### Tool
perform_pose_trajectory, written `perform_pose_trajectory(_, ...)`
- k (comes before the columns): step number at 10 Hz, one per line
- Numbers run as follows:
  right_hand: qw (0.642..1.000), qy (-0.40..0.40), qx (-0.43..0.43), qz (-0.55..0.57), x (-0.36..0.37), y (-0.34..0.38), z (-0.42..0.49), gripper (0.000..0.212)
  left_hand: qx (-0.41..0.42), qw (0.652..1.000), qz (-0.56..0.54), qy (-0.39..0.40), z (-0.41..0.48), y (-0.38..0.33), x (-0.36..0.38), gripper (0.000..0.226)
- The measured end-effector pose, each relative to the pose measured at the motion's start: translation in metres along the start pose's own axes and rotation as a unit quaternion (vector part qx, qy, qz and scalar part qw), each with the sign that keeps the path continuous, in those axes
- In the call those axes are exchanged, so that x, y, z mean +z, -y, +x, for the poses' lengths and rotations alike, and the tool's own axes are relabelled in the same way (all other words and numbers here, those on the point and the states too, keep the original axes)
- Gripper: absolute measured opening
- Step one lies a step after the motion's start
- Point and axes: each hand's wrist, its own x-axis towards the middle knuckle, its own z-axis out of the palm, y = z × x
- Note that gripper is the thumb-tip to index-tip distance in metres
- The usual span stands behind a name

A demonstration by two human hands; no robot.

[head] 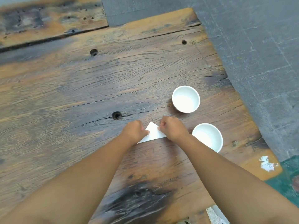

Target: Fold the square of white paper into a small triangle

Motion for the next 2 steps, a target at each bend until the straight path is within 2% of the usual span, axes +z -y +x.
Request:
perform_pose_trajectory(1, 0.996, -0.079, -0.022, -0.04, -0.002, 0.0, -0.031, 0.017, 0.05, 0.997, 0.056, -0.011, -0.027, 0.006, 0.0, 0.022)
perform_pose_trajectory(2, 0.997, -0.035, -0.027, -0.069, 0.0, 0.0, -0.069, 0.029, 0.061, 0.995, 0.063, -0.043, -0.059, 0.015, 0.009, 0.021)
